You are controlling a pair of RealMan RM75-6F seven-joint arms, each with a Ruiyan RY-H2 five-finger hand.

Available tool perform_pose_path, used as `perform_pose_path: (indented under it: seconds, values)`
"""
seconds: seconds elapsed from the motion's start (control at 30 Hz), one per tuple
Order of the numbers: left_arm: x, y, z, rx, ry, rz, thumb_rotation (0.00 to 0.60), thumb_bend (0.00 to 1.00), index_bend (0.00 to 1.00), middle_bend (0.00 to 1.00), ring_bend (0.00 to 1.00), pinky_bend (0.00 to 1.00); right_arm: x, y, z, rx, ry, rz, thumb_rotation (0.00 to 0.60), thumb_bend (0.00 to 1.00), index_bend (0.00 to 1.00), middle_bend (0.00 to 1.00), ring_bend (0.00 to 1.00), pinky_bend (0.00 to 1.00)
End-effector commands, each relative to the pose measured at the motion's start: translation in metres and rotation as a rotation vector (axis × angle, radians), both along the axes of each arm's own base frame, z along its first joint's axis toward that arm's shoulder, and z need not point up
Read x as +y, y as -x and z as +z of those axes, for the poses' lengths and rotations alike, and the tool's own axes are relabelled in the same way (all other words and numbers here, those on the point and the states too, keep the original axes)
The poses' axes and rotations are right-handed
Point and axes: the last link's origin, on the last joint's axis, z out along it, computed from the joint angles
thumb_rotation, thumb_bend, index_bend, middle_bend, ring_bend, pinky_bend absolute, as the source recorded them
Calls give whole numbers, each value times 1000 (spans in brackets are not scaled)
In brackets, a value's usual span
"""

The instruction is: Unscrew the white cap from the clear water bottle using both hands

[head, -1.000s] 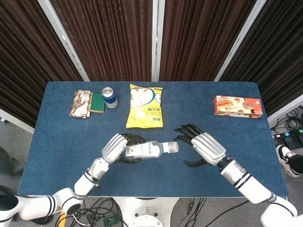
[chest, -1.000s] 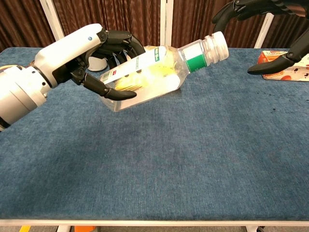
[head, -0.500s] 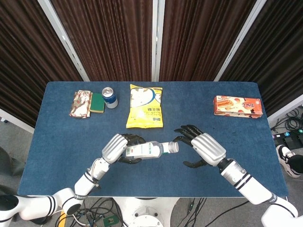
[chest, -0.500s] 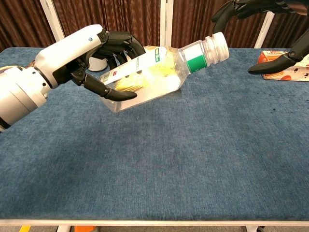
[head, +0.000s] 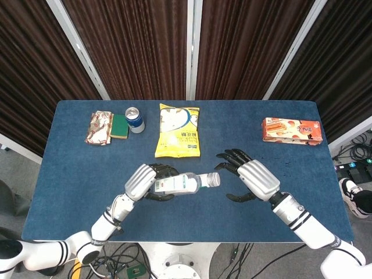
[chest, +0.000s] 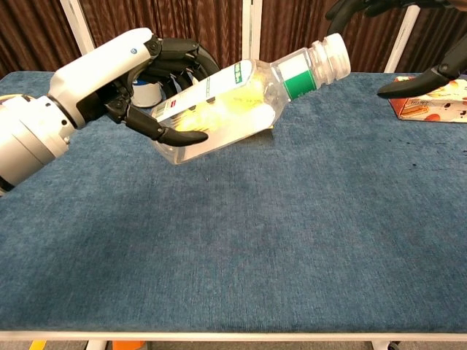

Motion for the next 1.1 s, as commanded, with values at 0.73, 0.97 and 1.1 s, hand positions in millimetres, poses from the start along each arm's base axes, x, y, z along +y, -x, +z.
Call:
perform_pose_path:
  seconds: [0.73,0.97,1.1]
  values:
    - [-1,0,-1,-14,3,11,600,339,500,518,471,555,-5,-8,-11,4,101,69,600,233,313,132,0,0]
    - [0,0,1,-12,1,17,600,339,500,518,471,555,-6,-10,-15,4,106,75,600,233,331,132,0,0]
    - [0,0,1,-13,2,17,600,339,500,518,471,555,-6,-10,-16,6,117,72,600,233,345,132,0,0]
